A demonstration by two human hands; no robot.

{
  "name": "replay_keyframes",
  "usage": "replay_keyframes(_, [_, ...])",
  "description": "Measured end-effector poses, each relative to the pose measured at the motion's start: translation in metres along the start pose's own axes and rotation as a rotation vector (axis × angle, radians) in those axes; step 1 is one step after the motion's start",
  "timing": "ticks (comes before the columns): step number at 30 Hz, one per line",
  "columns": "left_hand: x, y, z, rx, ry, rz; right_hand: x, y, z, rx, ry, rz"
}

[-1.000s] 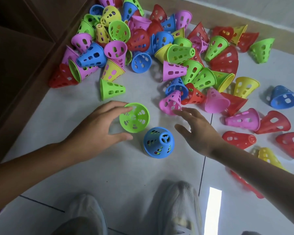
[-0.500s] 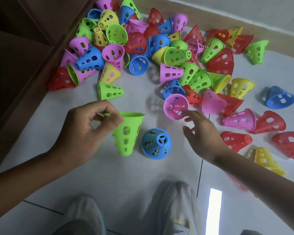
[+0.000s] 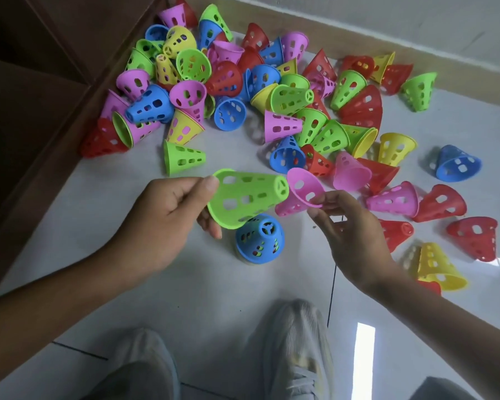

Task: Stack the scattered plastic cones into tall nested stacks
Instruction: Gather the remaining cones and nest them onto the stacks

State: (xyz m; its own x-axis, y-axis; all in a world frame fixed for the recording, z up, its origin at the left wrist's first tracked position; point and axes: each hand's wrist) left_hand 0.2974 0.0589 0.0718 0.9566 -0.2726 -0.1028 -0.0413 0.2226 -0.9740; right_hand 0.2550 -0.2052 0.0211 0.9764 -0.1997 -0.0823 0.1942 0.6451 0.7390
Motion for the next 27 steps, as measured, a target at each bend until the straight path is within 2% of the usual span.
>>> replay_keyframes(8, [-0.002,0.0,-0.009,-0.413,0.085,0.199,-0.017,0.004,0.017,0.137,-0.03,-0.091])
replay_keyframes(11, [-0.003,-0.001,-0.012,-0.482,0.13,0.235,-0.021,0.006,0.021,0.191,-0.036,-0.125])
replay_keyframes(15, [-0.005,0.0,-0.017,-0.45,0.221,0.284,-0.026,0.012,0.025,0.354,-0.039,-0.2])
replay_keyframes(20, [-0.009,0.01,-0.023,-0.267,0.298,0.353,-0.031,0.021,0.027,0.574,-0.019,-0.31])
replay_keyframes(27, [-0.005,0.026,-0.023,-0.086,0.276,0.314,-0.034,0.048,0.031,0.848,0.091,-0.318])
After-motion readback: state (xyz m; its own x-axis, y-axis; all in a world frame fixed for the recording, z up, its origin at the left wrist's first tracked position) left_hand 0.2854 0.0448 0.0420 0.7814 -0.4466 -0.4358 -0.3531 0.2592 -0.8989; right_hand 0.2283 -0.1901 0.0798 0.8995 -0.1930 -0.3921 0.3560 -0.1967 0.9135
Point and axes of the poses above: each hand's wrist, its own x-axis towards the middle knuckle, its own z-axis out of the back of the hand, y = z × x, and after that the axes turned 7 degrees about -x, right-handed
